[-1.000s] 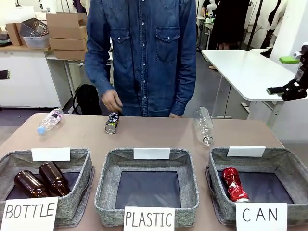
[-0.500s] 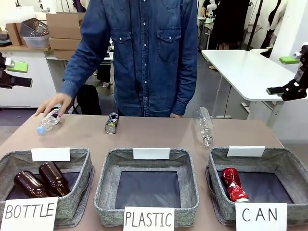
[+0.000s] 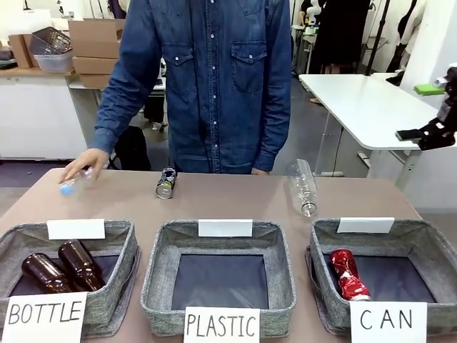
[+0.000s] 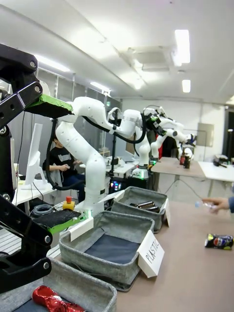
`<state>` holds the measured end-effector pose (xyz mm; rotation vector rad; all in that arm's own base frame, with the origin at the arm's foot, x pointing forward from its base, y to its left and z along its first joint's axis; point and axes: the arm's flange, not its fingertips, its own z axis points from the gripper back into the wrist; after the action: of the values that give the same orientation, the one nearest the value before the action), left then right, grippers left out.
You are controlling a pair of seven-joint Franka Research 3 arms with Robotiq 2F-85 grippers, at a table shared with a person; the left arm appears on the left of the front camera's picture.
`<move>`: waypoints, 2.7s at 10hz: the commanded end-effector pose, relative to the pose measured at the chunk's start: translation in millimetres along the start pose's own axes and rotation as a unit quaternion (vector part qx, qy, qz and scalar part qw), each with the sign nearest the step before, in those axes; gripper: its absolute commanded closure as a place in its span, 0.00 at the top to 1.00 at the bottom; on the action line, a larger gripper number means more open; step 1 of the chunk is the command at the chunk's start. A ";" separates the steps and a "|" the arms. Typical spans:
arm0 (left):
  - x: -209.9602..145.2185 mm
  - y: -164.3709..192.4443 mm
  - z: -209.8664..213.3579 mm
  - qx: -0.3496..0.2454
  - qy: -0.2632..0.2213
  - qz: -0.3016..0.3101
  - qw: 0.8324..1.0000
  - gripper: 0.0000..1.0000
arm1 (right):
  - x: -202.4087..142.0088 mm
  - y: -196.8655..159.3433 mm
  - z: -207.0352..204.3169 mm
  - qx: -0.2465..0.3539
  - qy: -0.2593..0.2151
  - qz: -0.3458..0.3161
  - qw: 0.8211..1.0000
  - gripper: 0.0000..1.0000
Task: Sort the can waste into the basket.
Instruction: Pick up the can waste from the table and place it in the right Fabric basket.
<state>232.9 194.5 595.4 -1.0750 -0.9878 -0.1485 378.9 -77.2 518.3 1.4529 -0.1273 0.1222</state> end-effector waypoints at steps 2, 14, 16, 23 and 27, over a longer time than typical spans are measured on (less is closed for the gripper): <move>-2.5 16.6 -18.2 0.018 0.024 0.030 0.999 1.00 | -1.8 0.3 1.4 -0.003 0.009 0.015 1.000 1.00; 26.6 57.0 -163.4 0.101 0.173 0.054 0.978 1.00 | -1.8 0.3 1.4 -0.003 0.009 0.015 1.000 1.00; 25.3 61.6 -133.2 0.106 0.145 0.068 0.981 1.00 | -1.8 0.3 1.4 -0.003 0.009 0.015 1.000 1.00; 21.8 67.2 -162.6 0.104 0.184 0.060 0.976 1.00 | -1.8 0.3 1.4 -0.003 0.009 0.015 1.000 1.00; 21.2 61.6 -108.0 0.120 0.118 0.072 0.983 1.00 | -1.8 0.3 1.4 -0.003 0.009 0.015 1.000 1.00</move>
<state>357.9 149.3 555.8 -0.8819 -0.6821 -0.0638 378.5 -77.3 518.4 1.4533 -0.1259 0.1234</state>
